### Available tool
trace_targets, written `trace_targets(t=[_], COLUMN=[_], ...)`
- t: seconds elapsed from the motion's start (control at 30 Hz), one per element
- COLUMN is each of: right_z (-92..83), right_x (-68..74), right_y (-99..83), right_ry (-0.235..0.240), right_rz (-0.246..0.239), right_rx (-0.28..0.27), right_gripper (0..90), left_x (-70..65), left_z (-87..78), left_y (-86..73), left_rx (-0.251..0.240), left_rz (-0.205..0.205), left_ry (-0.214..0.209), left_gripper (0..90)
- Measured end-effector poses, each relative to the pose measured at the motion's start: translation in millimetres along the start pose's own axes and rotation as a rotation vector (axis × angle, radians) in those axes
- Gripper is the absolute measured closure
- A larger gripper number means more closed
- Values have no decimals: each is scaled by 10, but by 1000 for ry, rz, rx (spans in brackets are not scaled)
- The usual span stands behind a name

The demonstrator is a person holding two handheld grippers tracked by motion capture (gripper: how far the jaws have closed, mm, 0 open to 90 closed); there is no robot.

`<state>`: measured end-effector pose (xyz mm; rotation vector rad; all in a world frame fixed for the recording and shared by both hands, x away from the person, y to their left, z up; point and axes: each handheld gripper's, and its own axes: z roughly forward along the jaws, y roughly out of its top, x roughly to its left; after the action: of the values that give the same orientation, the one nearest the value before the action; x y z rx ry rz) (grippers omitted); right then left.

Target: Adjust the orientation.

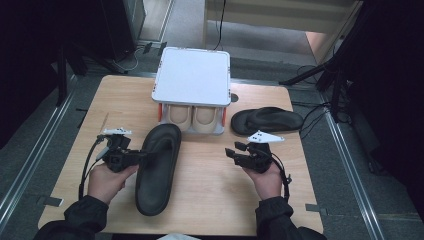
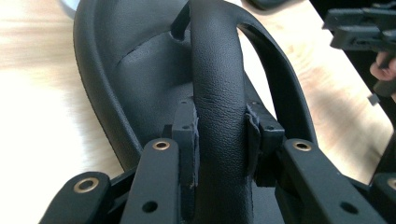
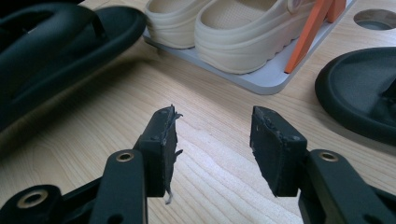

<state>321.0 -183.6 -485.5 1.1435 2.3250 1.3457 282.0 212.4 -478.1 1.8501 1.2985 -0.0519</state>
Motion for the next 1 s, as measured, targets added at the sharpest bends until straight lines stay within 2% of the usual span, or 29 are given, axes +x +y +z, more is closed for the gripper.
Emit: trace_targets(t=[0.1, 0.27, 0.4, 0.47, 0.53, 0.6, 0.8, 1.0], right_z=[-1, -7, -15, -17, -19, -25, -43, -53], right_x=[3, 6, 5, 3, 5, 10, -3, -2], right_y=[-1, 0, 0, -2, -2, -4, -14, -19], right_ry=[-1, -1, -3, -5, -5, -6, -12, -13], right_rz=[-1, -6, -5, -4, -3, -2, -3, -2], right_rx=[0, -2, -1, 0, -1, -1, -10, -11], right_gripper=[520, 520, 520, 520, 520, 520, 522, 522], left_x=[-50, -16, -67, -113, -123, -157, -157, -151], left_z=[109, 266, 358, 416, 450, 479, 508, 516], left_y=[-37, -60, -83, -117, -128, -152, -172, -171], left_rx=[13, 15, 32, 49, 67, 73, 66, 78], left_rz=[8, -41, -8, 22, 15, 38, 20, 33], left_ry=[1, -42, -15, 9, -2, 4, 10, 2], left_gripper=[692, 690, 688, 687, 687, 687, 687, 667])
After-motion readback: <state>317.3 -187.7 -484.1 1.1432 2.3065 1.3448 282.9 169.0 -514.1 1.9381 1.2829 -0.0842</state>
